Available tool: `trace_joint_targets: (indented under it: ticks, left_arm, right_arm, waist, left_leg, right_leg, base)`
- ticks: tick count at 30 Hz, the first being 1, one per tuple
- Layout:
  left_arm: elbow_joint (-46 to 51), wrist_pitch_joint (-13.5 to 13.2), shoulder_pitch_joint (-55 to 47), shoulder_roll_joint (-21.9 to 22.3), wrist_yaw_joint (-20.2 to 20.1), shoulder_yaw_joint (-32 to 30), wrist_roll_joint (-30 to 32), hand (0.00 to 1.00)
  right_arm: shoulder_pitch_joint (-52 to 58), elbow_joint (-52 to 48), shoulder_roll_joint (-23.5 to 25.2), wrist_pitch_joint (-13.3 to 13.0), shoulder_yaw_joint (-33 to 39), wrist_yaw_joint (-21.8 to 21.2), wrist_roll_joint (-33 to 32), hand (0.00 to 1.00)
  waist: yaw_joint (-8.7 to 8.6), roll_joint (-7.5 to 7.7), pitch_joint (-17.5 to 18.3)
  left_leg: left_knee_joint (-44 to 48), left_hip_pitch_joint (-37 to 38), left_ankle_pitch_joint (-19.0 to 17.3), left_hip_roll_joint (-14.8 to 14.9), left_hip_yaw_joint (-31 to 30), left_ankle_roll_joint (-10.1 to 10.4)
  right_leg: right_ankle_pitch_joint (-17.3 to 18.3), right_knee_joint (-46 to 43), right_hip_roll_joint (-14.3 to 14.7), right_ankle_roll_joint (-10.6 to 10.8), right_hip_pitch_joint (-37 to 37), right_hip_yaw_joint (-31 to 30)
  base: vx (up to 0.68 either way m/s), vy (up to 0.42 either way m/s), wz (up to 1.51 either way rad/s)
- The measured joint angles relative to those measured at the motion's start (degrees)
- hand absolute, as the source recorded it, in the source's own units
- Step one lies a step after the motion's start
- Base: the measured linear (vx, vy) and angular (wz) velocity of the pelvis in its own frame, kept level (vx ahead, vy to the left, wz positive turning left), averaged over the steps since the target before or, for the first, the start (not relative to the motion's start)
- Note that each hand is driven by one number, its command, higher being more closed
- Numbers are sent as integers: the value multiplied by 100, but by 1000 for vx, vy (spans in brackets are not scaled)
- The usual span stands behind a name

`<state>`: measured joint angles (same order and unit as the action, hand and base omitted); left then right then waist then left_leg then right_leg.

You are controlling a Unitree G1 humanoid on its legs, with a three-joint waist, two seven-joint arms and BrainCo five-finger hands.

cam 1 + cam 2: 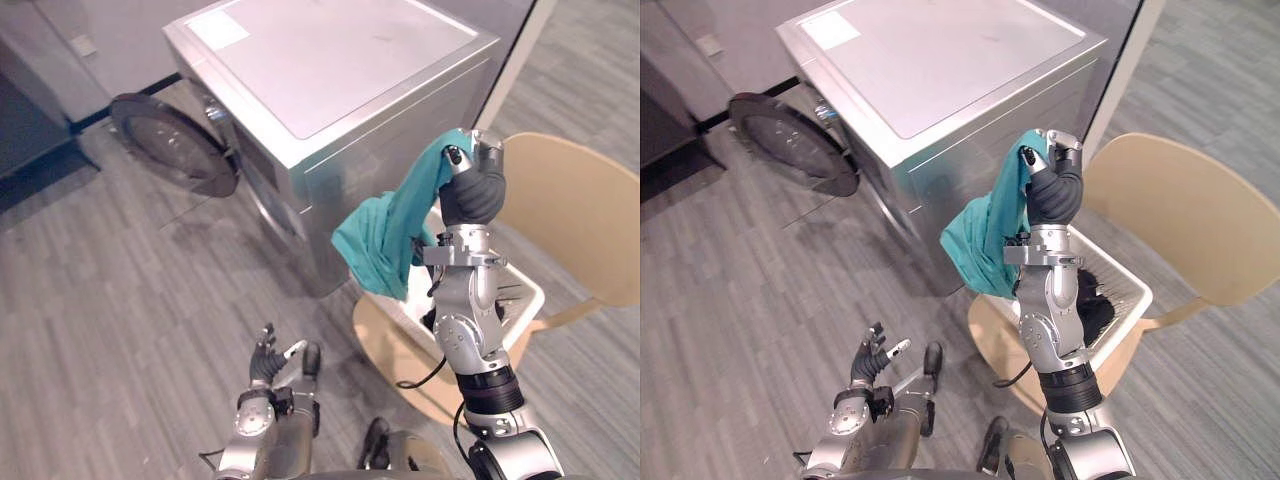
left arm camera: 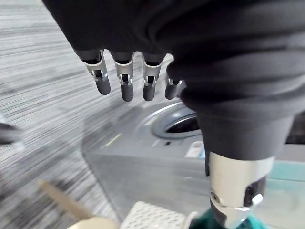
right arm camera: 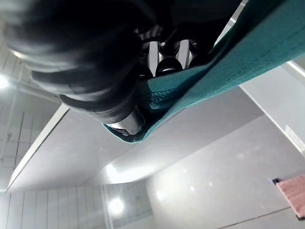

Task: Pick up the laundry basket with both hands and put the clothes into the washing machine.

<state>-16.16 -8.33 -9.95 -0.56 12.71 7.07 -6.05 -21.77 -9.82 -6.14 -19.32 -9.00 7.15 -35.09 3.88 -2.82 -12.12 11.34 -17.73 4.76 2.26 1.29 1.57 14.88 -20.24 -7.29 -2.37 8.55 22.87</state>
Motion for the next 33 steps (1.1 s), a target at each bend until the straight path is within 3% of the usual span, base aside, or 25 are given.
trace_joint_targets:
  ticks: [1, 2, 4, 6, 7, 8, 11, 15, 19, 21, 25, 26, 29, 33]
  left_arm:
    - [183, -65, -30, -16, -6, -2, 2, 0]
    - [516, -183, 12, -23, -10, -23, 9, 0]
    - [823, -363, 133, -22, -13, 31, 23, 0]
    - [999, -450, 365, -17, -15, 333, 164, 0]
    - [1010, -461, 444, -19, -12, 409, 234, 0]
    - [1051, -467, 613, -22, 0, 503, 366, 0]
    - [1194, -473, 811, -132, 26, 692, 651, 0]
    - [1081, -439, 1255, -335, 124, 982, 1092, 0]
    - [571, -359, 1814, -402, 167, 1335, 1464, 0]
    - [107, -287, 2160, -442, 239, 1511, 1612, 0]
    - [-379, -180, 2775, -499, 270, 1798, 1965, 0]
    - [-570, -156, 3027, -544, 268, 1991, 2043, 100]
    - [-1153, -52, 3500, -540, 267, 2284, 2285, 100]
    - [-1379, 98, 3618, -545, 228, 2392, 2670, 100]
  right_arm:
    - [35, 0, -11, 10, 3, -12, 1, 100]
    - [88, 1, -47, 17, 13, -49, 13, 100]
    - [96, 6, -56, 69, 11, -195, 23, 100]
    - [109, 10, -73, 114, 31, -281, 29, 100]
    - [109, 10, -74, 117, 44, -315, 29, 100]
    - [111, 14, -28, 131, 69, -386, 35, 100]
    - [122, 17, 138, 210, -42, -494, 31, 100]
    - [108, 16, 248, 255, -630, -712, -39, 100]
    - [55, 16, 323, 373, -1197, -888, -376, 100]
    - [-206, 15, 376, 426, -1732, -994, -625, 100]
    - [-589, 15, 399, 472, -2343, -1115, -941, 100]
    - [-693, 15, 399, 497, -2560, -1119, -971, 100]
    - [-1000, 25, 399, 663, -2883, -1119, -1101, 100]
    - [-1212, 56, 391, 691, -2871, -1103, -1154, 100]
  waist:
    - [4, -42, 25]
    - [1, -112, 70]
    - [2, -161, 101]
    - [-51, -385, 257]
    - [-84, -415, 278]
    - [-161, -412, 289]
    - [-157, -285, 377]
    - [-160, -249, 572]
    - [-201, -226, 680]
    - [-314, -178, 765]
    - [-315, -40, 858]
    - [-317, -5, 884]
    - [-314, 11, 893]
    - [-314, 13, 895]
  left_leg:
    - [197, 159, -77, 60, 46, 34]
    - [250, 496, -450, 175, 53, 152]
    - [-57, 866, -488, 274, 57, 203]
    - [-984, 1270, -399, 370, 25, 331]
    - [-1117, 1327, -394, 372, 9, 334]
    - [-1243, 1388, -390, 337, -97, 337]
    - [-1259, 1436, -302, 171, -173, 253]
    - [-1297, 1479, -227, 73, -214, 177]
    - [-1420, 1628, -126, 89, -166, 163]
    - [-1556, 1707, -41, 153, -84, 173]
    - [-1597, 1697, 0, 272, 45, 231]
    - [-1652, 1695, 38, 307, 49, 258]
    - [-1655, 1670, 61, 376, 57, 292]
    - [-1656, 1649, 86, 458, 107, 338]
  right_leg:
    - [-56, 51, -9, -9, -7, 41]
    - [-181, 208, -13, -1, -33, 162]
    - [-351, 387, 10, 33, -55, 282]
    - [-531, 633, 132, 145, -181, 546]
    - [-551, 646, 135, 178, -214, 619]
    - [-596, 656, 101, 254, -280, 721]
    - [-708, 843, 9, 398, -436, 715]
    - [-891, 1075, 10, 452, -559, 687]
    - [-1051, 1288, 63, 432, -689, 602]
    - [-1200, 1510, 180, 379, -731, 505]
    - [-1453, 1881, 386, 269, -774, 338]
    - [-1523, 1988, 444, 225, -779, 324]
    - [-1666, 2185, 561, 169, -825, 297]
    - [-1769, 2339, 680, 85, -840, 248]
  base:
    - [-127, 3, 57]
    - [-94, 51, 45]
    - [-68, 70, 41]
    - [-56, 101, 46]
    - [-65, 154, 58]
    - [-52, 139, 44]
    - [-69, 151, 25]
    - [-62, 84, 7]
    - [-57, 5, -11]
    - [-64, -29, -26]
    - [-72, -34, -27]
    - [-64, -71, -8]
    - [-56, -43, -7]
    - [-21, -20, -9]
